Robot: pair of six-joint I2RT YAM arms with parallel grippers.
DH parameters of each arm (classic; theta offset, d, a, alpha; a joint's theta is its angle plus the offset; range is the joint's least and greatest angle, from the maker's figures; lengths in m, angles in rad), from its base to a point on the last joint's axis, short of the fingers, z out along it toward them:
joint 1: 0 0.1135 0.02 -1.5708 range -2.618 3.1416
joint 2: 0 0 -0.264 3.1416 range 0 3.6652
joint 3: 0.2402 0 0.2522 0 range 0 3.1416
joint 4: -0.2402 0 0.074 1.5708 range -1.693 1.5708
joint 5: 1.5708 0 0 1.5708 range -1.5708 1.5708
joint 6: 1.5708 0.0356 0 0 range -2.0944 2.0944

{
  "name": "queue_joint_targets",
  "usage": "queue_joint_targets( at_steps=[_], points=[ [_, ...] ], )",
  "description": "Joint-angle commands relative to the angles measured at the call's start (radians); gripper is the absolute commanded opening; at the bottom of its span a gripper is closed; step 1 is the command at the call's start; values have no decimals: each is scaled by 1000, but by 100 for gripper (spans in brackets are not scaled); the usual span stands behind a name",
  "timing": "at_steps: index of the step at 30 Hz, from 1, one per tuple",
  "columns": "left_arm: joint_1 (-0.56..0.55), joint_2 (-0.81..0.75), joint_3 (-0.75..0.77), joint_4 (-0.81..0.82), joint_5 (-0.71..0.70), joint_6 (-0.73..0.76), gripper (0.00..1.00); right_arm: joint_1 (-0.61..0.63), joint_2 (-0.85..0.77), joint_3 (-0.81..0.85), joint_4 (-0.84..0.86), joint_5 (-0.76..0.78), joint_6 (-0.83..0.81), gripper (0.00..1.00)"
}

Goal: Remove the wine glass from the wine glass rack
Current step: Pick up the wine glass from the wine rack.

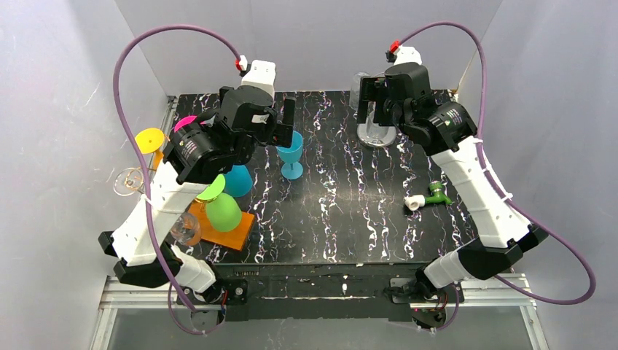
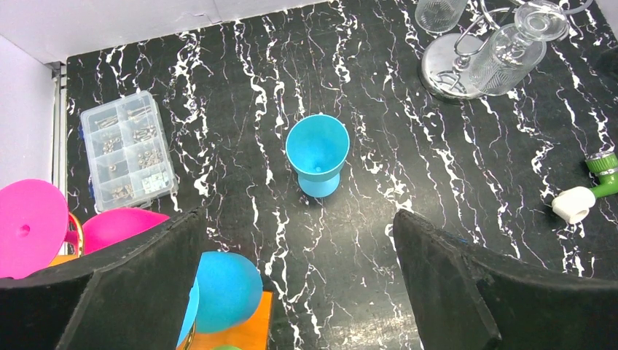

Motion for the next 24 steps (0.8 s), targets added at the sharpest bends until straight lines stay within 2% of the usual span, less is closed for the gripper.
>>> queue_joint_targets(
  at_steps=[1, 6, 18, 24],
  points=[
    [-1, -34, -19, -18, -34, -20, 99, 0, -3, 20, -32, 78, -27, 100],
    [-1, -31, -22, -28, -59, -13, 99, -39, 51, 45, -61, 82, -35, 100],
    [16, -55, -62, 34, 196, 53, 99, -158, 203, 128, -95, 52, -84, 100],
    [17, -64, -57, 36, 191, 41, 99, -152, 232, 154, -83, -165, -68, 100]
  ],
)
